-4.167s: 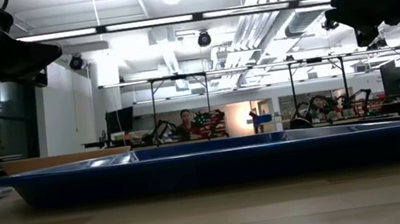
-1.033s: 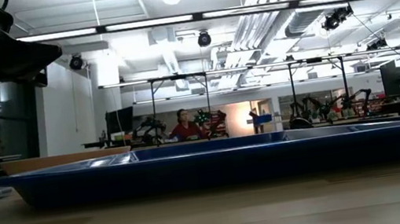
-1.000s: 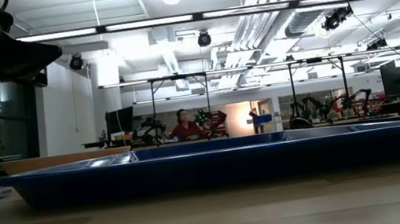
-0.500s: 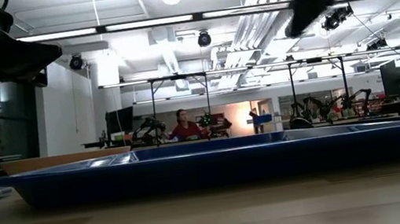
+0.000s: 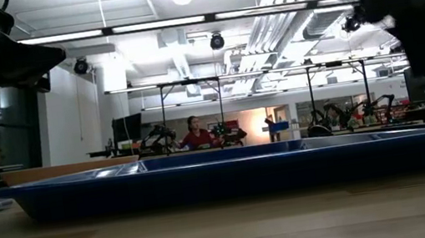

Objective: Pick and place plate/cup/fork/spoon on tray
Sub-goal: Put the yellow spoon on the blue serving tray

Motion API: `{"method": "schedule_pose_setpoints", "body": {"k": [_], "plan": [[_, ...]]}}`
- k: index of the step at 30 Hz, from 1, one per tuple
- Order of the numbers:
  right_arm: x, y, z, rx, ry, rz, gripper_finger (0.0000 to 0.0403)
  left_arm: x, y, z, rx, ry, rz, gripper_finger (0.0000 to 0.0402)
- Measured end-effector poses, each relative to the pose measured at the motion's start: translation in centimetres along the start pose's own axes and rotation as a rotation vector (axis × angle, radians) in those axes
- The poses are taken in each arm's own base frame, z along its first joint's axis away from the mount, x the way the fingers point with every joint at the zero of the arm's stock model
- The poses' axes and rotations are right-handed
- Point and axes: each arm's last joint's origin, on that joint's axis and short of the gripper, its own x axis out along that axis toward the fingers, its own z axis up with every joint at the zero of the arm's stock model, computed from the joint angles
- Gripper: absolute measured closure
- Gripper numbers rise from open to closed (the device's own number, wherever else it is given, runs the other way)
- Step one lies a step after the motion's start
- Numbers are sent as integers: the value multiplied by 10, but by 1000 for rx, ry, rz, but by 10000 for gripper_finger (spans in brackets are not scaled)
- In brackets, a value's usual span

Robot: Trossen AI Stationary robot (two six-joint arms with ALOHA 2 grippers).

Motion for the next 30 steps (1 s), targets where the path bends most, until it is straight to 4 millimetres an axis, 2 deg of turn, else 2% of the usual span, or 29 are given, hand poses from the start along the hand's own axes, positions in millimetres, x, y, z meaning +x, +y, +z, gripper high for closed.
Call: {"method": "schedule_pose_setpoints", "body": {"k": [7,13,24,30], "plan": [[43,-12,-30,92,85,-21,287,0,0,0,0,0,0,381],[60,-21,-42,144,93,-42,287,0,0,0,0,0,0,381],[57,-17,-42,151,88,-17,288,0,0,0,0,0,0,381],[45,-7,-38,126,68,34,288,0,0,0,0,0,0,381]]}}
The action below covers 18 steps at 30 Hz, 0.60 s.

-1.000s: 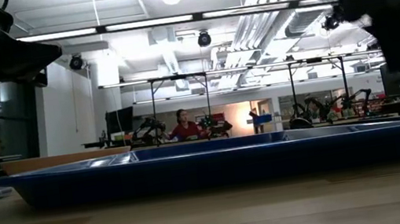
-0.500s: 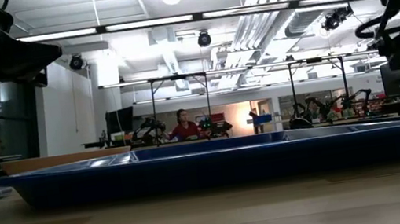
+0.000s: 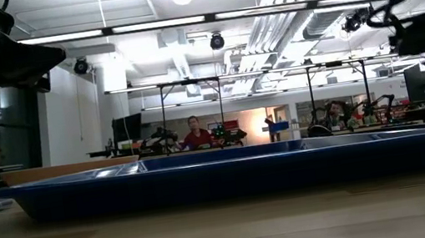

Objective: Pick and place plate/cup/fork/spoon on tray
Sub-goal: Put the yellow spoon on the blue serving tray

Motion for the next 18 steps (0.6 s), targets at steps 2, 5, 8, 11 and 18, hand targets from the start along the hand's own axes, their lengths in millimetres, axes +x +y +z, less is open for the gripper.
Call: {"method": "schedule_pose_setpoints", "body": {"k": [2,5,8,11,18], "plan": [[-7,6,1,-26,-19,32,288,0,0,0,0,0,0,381],[-17,15,4,-58,-49,87,288,0,0,0,0,0,0,381],[-25,22,5,-103,-84,137,295,0,0,0,0,0,0,381],[-31,25,7,-115,-118,153,344,0,0,0,0,0,0,381],[-33,25,8,-103,-133,141,346,0,0,0,0,0,0,381]]}}
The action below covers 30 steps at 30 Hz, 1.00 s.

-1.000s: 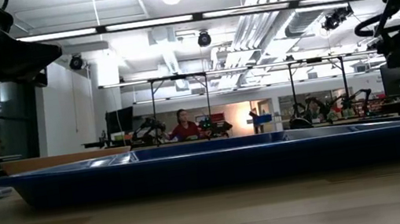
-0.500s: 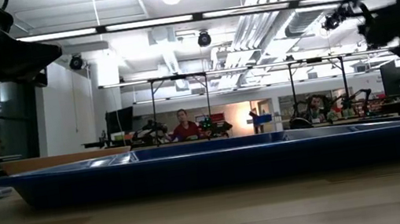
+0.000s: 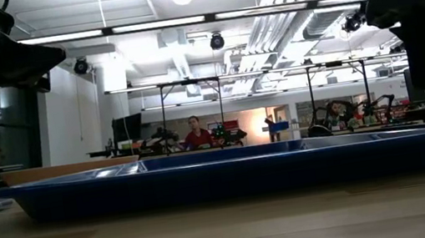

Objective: Pick and place plate/cup/fork/spoon on tray
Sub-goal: Put the yellow spoon on the blue serving tray

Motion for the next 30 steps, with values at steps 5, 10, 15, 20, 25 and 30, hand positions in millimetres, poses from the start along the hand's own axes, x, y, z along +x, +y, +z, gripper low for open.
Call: {"method": "schedule_pose_setpoints", "body": {"k": [5,10,15,20,25,30], "plan": [[0,-5,-1,30,28,-52,268,0,0,0,0,0,0,381],[-1,-10,-2,73,59,-103,187,0,0,0,0,0,0,381],[8,-24,-7,202,67,-203,146,0,0,0,0,0,0,381],[23,-37,-14,269,83,-257,144,0,0,0,0,0,0,381],[29,-38,-15,276,72,-235,144,0,0,0,0,0,0,381],[38,-39,-18,294,73,-261,144,0,0,0,0,0,0,381]]}}
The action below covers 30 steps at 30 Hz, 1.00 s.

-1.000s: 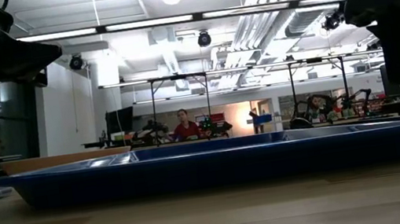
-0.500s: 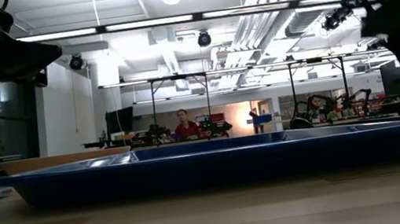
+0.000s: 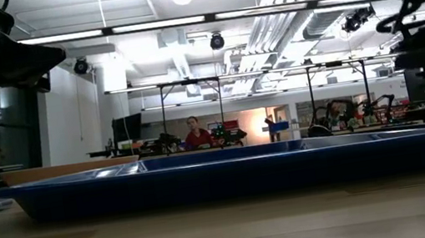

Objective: Pick and place plate/cup/fork/spoon on tray
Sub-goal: Put the yellow spoon on the blue serving tray

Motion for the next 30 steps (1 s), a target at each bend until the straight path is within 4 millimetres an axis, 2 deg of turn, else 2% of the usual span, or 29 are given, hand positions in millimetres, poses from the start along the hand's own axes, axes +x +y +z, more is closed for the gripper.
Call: {"method": "schedule_pose_setpoints", "body": {"k": [6,10,13,25,30], "plan": [[20,0,-5,3,28,-74,144,0,0,0,0,0,0,381],[21,3,-6,0,14,-75,145,0,0,0,0,0,0,381],[21,3,-6,1,18,-70,161,0,0,0,0,0,0,381],[21,6,-6,-27,1,-35,346,0,0,0,0,0,0,381],[21,7,-6,-68,-6,-25,385,0,0,0,0,0,0,381]]}}
